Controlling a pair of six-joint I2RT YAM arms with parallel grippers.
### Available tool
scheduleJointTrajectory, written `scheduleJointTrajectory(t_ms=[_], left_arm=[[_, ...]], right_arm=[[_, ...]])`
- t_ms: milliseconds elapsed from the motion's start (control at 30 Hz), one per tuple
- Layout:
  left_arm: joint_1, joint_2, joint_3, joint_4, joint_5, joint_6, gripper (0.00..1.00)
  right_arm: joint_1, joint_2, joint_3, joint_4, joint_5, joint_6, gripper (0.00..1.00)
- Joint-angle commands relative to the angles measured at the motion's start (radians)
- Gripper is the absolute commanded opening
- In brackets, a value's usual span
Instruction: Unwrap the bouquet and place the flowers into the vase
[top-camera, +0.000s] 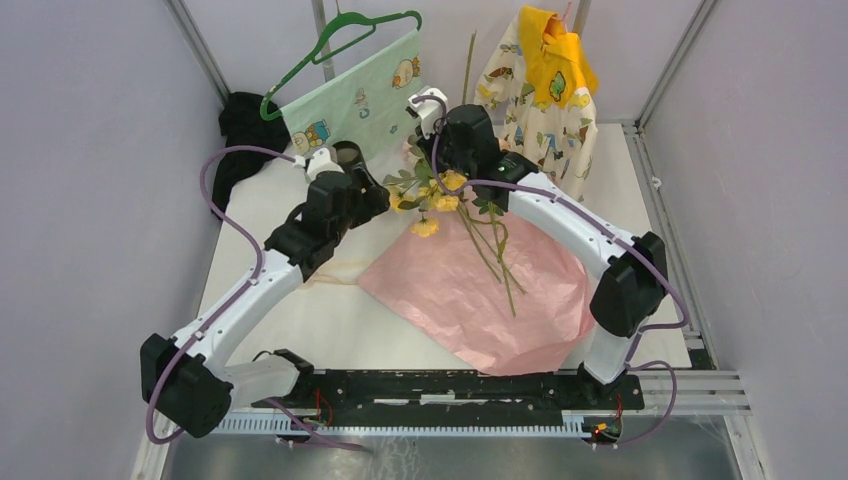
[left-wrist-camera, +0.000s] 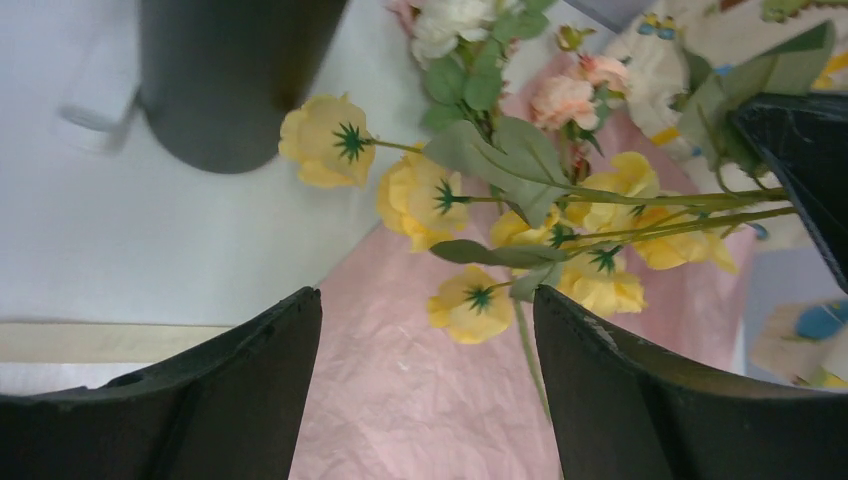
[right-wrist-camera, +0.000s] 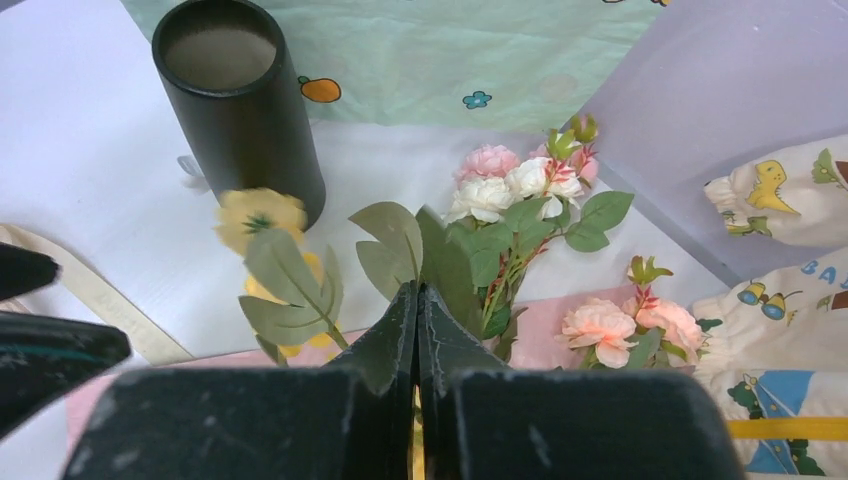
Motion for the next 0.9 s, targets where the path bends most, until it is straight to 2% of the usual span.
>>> scheduleJointTrajectory(t_ms=[0, 167, 300, 467, 867], left_arm=[[0.002, 0.034, 0.012, 0.142, 0.188, 0.014, 0.84], [0.002, 0.119, 0.025, 0.156, 0.277, -0.048, 0.84], [0.002, 0.177, 0.036, 0.166, 0.316, -0.053, 0.83], [0.001, 0.239, 0.009, 0.254, 0.419, -0.071, 0.81], [0.001, 0.458, -0.011, 0.413, 0.656, -0.292, 0.83]], right_arm=[[-0.003, -0.043, -0.031, 0.035, -0.040, 0.046, 0.01], [-0.012, -0.064, -0.078, 0.011, -0.021, 0.065, 0.05], [-0.040, -0.057, -0.100, -0.003, 0.000, 0.087, 0.00], [-0.096, -0.039, -0.129, -0.032, -0.039, 0.158, 0.00], [-0.114, -0.227, -0.543, 0.105, -0.121, 0.238, 0.00]])
